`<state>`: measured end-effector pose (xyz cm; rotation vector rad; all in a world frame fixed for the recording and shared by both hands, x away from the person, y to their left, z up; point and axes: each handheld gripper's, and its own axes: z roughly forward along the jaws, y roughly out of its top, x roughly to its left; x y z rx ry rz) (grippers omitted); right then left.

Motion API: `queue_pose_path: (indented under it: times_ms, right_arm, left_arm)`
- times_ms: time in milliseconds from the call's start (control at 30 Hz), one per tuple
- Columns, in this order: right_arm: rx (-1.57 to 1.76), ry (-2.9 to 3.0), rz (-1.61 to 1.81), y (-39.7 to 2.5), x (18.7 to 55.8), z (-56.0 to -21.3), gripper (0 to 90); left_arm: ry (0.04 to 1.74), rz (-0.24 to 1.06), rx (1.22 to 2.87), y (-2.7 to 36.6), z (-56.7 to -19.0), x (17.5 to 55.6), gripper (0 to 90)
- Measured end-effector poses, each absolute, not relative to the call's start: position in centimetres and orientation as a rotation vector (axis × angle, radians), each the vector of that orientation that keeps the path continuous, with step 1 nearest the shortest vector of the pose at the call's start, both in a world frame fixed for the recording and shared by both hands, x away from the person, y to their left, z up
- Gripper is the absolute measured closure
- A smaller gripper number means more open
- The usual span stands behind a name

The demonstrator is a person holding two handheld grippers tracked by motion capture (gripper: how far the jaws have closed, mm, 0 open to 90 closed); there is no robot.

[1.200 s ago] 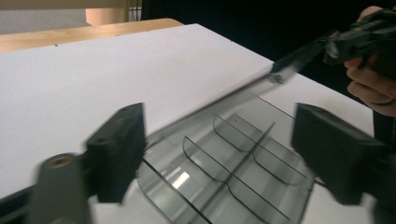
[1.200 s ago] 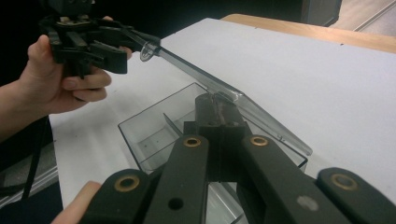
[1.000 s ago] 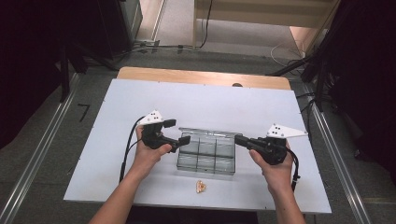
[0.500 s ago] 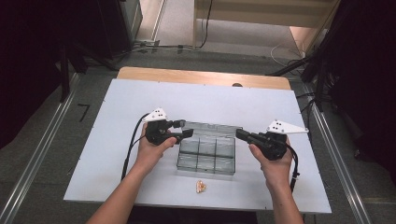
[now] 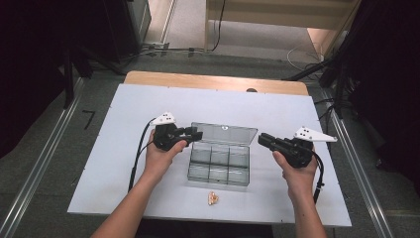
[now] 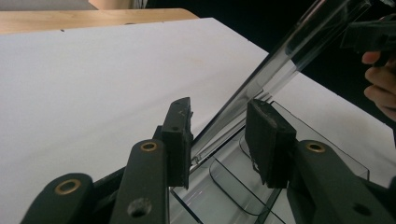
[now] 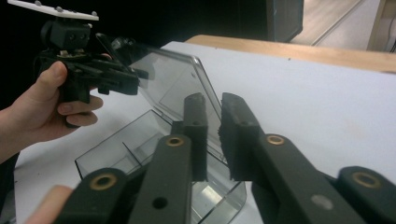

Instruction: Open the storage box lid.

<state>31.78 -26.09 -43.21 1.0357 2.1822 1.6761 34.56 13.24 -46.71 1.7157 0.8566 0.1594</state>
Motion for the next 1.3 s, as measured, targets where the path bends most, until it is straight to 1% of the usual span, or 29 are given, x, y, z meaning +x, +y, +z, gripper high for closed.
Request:
queue_pose_path:
  times_ms: [100, 167, 400, 467, 600, 867, 1000, 1300]
  right_arm:
    - [1.057, 2.194, 1.671, -25.7, 32.3, -43.9, 62.9]
    - [1.064, 2.203, 1.65, -25.2, 32.6, -44.4, 58.6]
    - [1.102, 2.129, 1.642, -23.7, 33.3, -46.6, 56.9]
    - [1.126, 2.099, 1.659, -23.4, 33.5, -47.2, 57.7]
    - [1.149, 2.072, 1.645, -23.2, 33.5, -47.8, 62.6]
    - [1.17, 2.066, 1.681, -23.0, 33.7, -48.2, 64.3]
    - [1.181, 2.046, 1.677, -22.9, 33.7, -48.3, 68.0]
    - [1.119, 2.012, 1.658, -22.5, 34.0, -48.6, 72.9]
  left_arm:
    - [0.865, 0.157, 1.708, 13.3, -46.8, 34.7, 62.4]
    - [0.87, 0.154, 1.7, 13.3, -46.8, 34.8, 62.5]
    - [0.901, 0.135, 1.666, 13.2, -46.9, 34.9, 62.3]
    - [0.916, 0.136, 1.645, 13.1, -47.0, 34.9, 62.2]
    - [0.926, 0.139, 1.634, 13.0, -47.1, 34.9, 62.2]
    - [0.919, 0.166, 1.642, 12.9, -47.1, 34.8, 62.0]
    - [0.918, 0.191, 1.644, 12.7, -47.2, 34.7, 62.3]
    - [0.942, 0.219, 1.64, 12.9, -47.2, 34.8, 66.1]
